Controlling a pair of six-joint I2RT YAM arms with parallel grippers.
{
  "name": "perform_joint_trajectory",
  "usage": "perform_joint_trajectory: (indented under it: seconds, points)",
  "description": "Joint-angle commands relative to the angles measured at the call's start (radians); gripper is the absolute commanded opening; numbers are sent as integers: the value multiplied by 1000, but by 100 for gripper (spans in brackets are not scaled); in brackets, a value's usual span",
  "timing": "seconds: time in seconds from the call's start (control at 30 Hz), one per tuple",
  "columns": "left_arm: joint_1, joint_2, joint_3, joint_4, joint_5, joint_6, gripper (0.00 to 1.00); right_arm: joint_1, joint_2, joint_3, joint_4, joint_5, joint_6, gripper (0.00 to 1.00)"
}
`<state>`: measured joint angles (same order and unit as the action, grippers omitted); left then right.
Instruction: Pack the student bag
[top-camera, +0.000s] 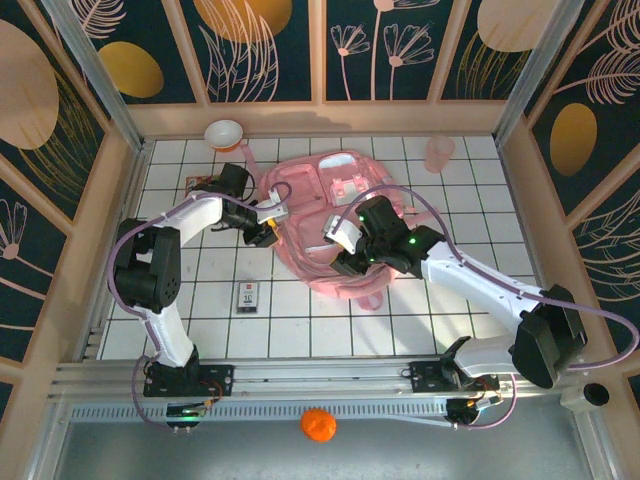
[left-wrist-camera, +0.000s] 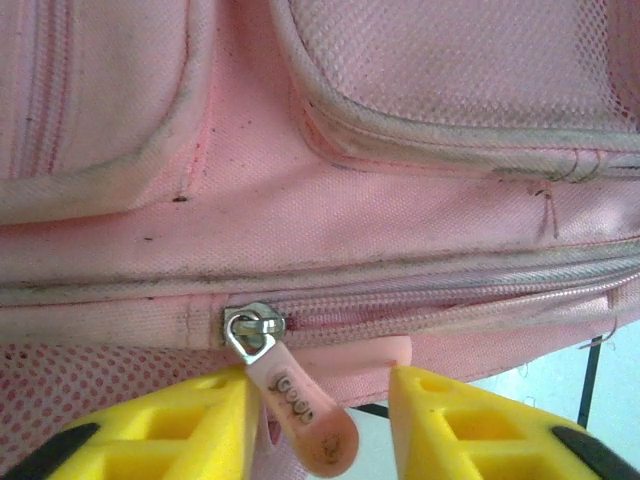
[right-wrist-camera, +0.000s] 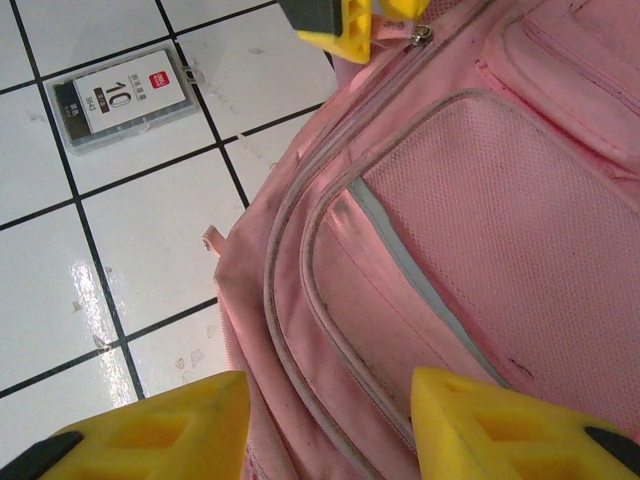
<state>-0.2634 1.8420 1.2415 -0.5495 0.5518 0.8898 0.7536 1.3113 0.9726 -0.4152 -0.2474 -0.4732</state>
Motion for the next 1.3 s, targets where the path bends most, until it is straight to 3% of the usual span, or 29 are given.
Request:
perform_joint_trajectory:
  seconds: [0.0,0.13,0.27,0.43,0.67,0.93,1.27]
  points:
    - [5,4,-15,33,29,-10,32,5,-15,-15,15,2,19,46]
    - [6,-7,-35,76,-42,-23,8,7,-27,-27,29,3,32,46]
    - [6,-49,-67,108,-35,-27,1,36,-25,-29,47,30,36,46]
    - [6,-111,-123,147,-22,-36,0,97,16,-26,83,116,1,53]
    - [6,-189,-201,230,-22,-69,0,101,98,-25,156,169,-108,60]
    - [5,-181,-191,249,3,-90,0,107,168,-36,181,210,-240,63]
    - [6,-187,-192,254,41,-99,0,115,204,-135,401,360,-324,58]
